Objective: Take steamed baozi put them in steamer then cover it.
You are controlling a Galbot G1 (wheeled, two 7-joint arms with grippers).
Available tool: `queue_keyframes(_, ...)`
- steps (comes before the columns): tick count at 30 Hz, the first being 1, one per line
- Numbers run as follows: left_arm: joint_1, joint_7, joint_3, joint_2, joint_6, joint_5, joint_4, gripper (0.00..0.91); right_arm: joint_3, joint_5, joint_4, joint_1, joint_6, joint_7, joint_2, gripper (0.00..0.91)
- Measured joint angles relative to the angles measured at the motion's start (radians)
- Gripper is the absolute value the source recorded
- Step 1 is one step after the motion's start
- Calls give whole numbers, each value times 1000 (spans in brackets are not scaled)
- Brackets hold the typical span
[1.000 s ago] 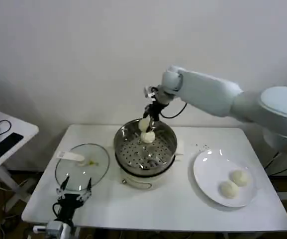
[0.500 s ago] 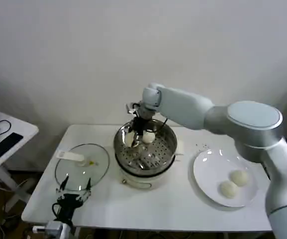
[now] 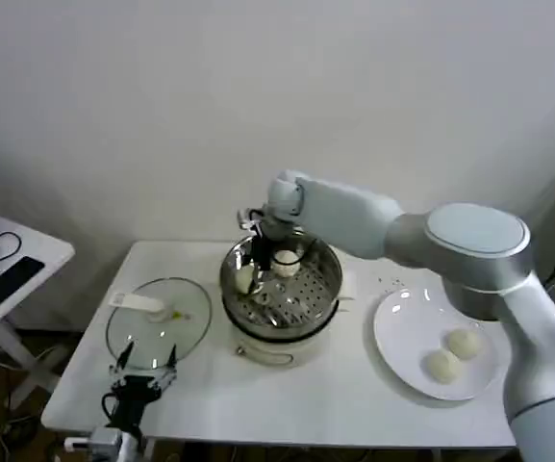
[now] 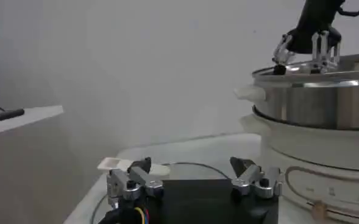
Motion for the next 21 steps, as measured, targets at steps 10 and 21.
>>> queue_keyframes(10,1,-1,-1,-1,1,1,-1,907,-15,4,33,11,-6,3,-20,746)
queue_keyframes(21,-2,-2,1,-2,1,1,2,907,-20,3,48,4,-7,12,-26,907)
